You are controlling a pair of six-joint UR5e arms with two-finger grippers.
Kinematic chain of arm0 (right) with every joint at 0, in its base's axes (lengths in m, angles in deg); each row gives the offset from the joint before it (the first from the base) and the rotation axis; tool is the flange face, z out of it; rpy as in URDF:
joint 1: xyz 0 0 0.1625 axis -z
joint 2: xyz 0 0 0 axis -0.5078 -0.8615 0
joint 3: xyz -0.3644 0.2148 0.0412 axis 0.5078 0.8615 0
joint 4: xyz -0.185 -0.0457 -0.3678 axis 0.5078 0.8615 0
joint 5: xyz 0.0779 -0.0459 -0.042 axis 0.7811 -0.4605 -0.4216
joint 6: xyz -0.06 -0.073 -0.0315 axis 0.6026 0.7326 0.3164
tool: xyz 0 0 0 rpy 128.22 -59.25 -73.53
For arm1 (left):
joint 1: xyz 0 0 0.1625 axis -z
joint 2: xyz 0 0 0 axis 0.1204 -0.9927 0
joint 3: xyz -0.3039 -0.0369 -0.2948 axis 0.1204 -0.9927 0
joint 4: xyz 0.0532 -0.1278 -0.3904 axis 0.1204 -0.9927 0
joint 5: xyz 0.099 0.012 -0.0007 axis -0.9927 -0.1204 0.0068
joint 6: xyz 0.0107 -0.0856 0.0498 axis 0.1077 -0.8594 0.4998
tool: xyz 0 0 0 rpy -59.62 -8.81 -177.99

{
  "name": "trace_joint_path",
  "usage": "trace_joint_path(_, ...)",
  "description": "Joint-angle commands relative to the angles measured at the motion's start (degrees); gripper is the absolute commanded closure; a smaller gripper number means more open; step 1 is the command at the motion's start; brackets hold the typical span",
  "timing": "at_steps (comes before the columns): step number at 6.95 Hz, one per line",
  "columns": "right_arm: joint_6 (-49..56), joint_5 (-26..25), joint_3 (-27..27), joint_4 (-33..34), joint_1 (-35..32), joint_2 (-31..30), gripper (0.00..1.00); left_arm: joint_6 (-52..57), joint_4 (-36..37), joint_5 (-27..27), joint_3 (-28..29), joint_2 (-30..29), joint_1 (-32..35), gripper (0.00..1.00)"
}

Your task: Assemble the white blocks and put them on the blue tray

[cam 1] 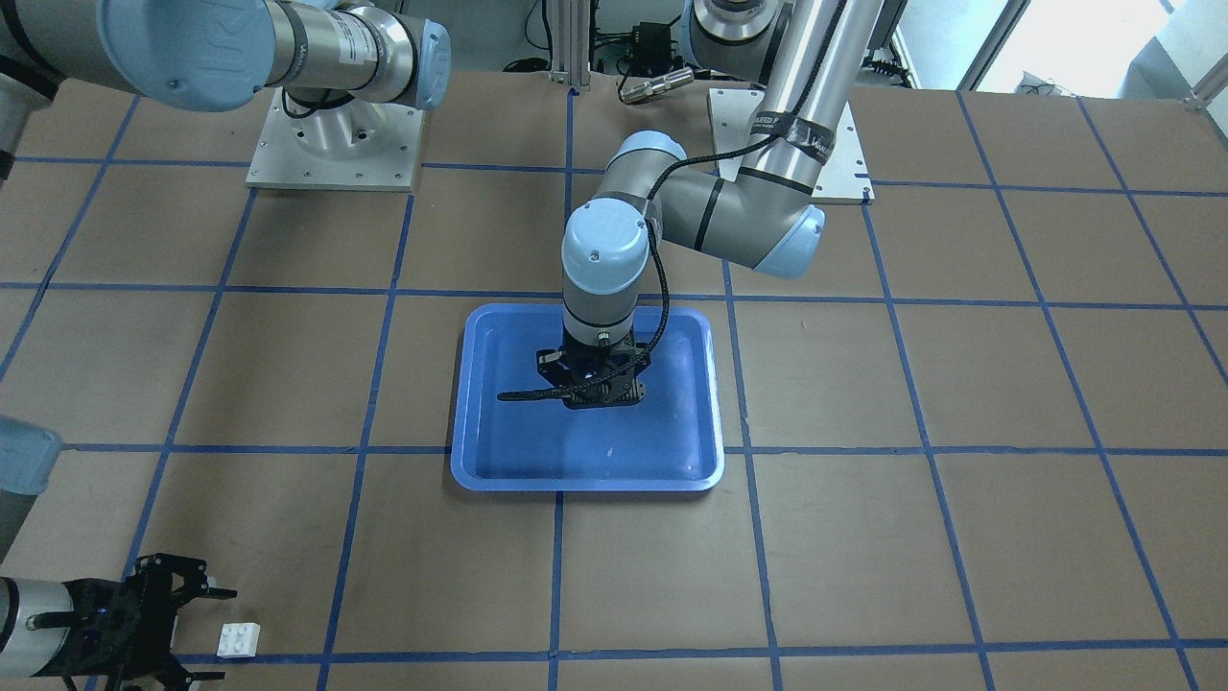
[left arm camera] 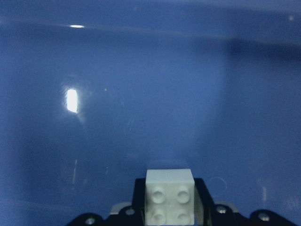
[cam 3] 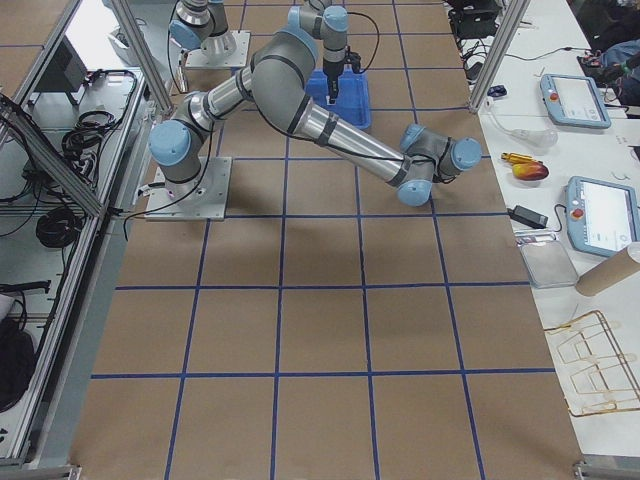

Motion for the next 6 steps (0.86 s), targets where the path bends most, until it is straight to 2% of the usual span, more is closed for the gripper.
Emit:
trace_joint_path(1, 0.0, 0.0, 0.0, 0.0, 0.0, 0.0, 0.25, -1.0, -0.2, -0.1, 0.0, -0.1, 0.2, 0.52)
trace_joint_path(2, 0.0, 0.1, 0.0, 0.0, 0.0, 0.0, 0.3, -1.2, -0.2, -0.2, -0.1, -0.3, 0.2, 0.22)
trace_joint_path(3, 0.0, 0.0, 0.0, 0.0, 0.0, 0.0, 0.38, -1.2, -0.1, -0.3, 0.0, -0.5, 0.2, 0.15)
trace_joint_path(5, 0.0, -0.1, 0.1, 0.0, 0.0, -0.2, 0.78, -1.2, -0.1, -0.3, 0.2, -0.1, 0.2, 0.13)
trace_joint_path(6, 0.0, -0.2, 0.2, -0.1, 0.0, -0.3, 0.9, -0.5, -1.4, 0.1, 0.3, 1.4, -0.7, 0.08)
